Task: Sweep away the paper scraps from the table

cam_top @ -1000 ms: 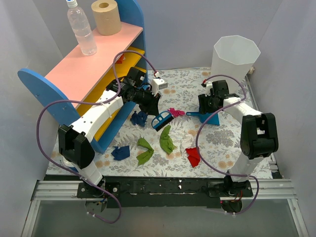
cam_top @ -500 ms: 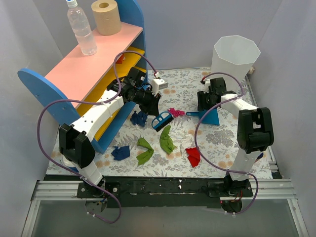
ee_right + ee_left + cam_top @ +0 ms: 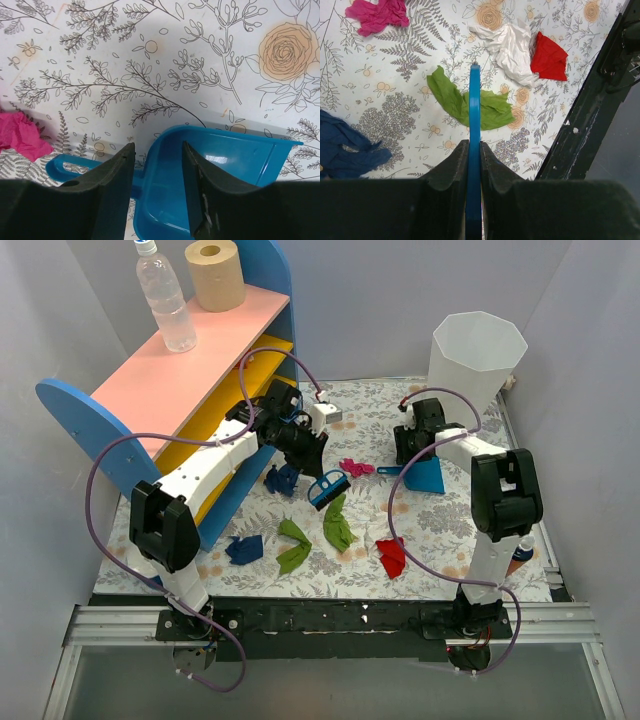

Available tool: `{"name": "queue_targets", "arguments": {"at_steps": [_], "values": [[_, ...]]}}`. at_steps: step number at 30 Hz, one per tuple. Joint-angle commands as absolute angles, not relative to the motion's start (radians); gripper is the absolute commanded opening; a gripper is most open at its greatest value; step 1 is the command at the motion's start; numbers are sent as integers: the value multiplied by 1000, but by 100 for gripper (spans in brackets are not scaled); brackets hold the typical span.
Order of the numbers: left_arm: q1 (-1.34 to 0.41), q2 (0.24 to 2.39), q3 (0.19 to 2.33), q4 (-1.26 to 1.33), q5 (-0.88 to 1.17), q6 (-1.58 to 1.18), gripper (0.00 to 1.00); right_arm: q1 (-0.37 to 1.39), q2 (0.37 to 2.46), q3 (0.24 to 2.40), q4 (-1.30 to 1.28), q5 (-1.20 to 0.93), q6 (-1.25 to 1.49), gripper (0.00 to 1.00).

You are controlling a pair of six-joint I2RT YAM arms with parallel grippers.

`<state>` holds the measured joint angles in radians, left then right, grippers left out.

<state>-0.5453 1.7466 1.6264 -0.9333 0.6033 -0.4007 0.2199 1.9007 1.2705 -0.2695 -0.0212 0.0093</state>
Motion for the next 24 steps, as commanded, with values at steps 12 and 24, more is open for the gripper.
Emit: {"name": "queue_targets", "arguments": {"at_steps": [12,24], "values": [[-546,1720,1666,-920,577,-391,0,236,1879,1284,-242,32,3,32],[-546,1700,1658,-914,597,-393,0,235,1780,1198,-271,-136,-167,20]]}}
